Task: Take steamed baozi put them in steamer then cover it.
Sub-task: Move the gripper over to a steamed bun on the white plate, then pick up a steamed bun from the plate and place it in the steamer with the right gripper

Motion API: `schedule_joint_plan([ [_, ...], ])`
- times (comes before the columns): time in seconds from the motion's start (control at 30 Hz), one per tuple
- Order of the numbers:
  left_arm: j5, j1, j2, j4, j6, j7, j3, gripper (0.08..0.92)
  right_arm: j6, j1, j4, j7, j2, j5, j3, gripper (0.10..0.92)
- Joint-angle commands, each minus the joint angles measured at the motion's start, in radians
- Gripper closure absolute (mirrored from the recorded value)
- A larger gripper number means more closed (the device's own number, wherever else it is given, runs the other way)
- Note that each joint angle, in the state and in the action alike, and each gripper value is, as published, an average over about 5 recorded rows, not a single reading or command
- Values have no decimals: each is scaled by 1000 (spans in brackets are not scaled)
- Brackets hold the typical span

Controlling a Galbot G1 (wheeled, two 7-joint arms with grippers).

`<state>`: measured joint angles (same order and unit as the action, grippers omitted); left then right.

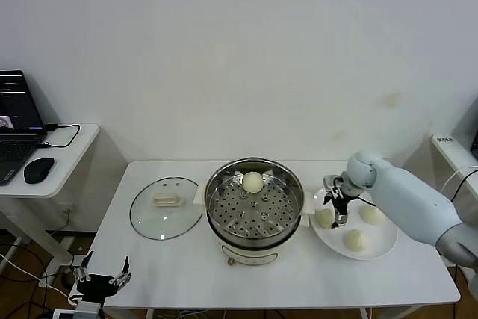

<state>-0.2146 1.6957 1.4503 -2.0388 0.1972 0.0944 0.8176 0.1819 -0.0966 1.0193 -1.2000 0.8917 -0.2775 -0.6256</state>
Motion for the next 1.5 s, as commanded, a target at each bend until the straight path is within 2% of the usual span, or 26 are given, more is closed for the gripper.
schedule_joint_plan([
  [0.03, -1, 1, 0, 0, 0, 0, 1, 177, -6, -1, -18, 1, 9, -5, -2, 203],
  [0.3, -2, 1, 3, 0, 0, -1, -2, 177, -2, -6, -12, 1, -2, 4, 1, 211],
  [0.57, -3, 1, 5, -2, -1, -1, -3, 177, 1, -8, 0, -1, -9, 16, 5, 370],
  [0.9, 1, 0, 2, -3, -1, -2, 0, 177, 22, 50, 83, -32, -84, 80, -7, 389],
  [1.2, -2, -8, -6, -18, -1, -5, -4, 177, 68, 404, 245, -86, -181, 261, -221, 389],
  [1.5, 15, -6, -23, -48, -1, -3, 7, 177, 107, 735, 256, -111, -48, 440, -455, 389],
])
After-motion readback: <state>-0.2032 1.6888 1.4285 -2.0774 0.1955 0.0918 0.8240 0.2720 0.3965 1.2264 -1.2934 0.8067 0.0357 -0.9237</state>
